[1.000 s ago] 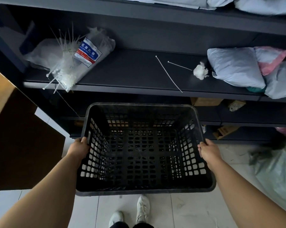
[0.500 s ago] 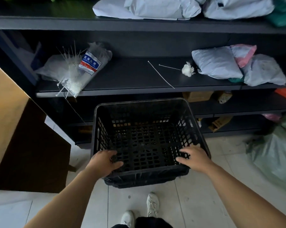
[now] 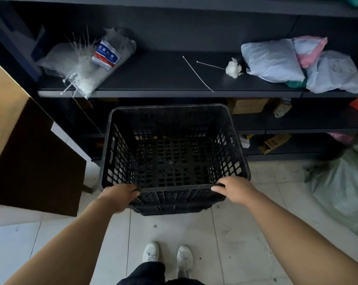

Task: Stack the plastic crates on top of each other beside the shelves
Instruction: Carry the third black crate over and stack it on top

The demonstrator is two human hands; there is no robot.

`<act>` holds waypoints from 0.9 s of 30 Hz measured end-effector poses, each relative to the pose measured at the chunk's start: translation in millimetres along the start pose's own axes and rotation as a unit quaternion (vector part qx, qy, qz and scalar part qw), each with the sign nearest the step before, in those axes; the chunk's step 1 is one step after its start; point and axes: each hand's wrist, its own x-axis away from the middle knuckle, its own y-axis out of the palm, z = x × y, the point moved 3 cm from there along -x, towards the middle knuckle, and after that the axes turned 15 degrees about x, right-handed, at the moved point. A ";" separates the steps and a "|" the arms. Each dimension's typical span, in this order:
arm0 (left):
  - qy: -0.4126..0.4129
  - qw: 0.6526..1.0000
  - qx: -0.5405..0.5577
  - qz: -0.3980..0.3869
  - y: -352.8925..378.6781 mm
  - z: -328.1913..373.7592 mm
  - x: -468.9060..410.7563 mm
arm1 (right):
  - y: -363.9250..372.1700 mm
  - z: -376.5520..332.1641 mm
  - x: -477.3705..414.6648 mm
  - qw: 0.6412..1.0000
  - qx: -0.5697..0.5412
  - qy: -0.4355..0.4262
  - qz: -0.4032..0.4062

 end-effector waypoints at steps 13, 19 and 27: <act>-0.034 0.994 -0.013 0.101 21.3 9.7 21.5 | 19.6 -3.1 8.0 0.997 0.063 -0.015 0.048; -0.067 0.985 0.036 0.156 14.3 20.8 31.6 | 14.0 6.3 13.1 0.992 0.042 0.039 0.111; -0.112 0.966 0.089 0.217 17.7 -0.5 8.3 | 18.8 8.0 -1.5 0.987 0.027 0.139 0.081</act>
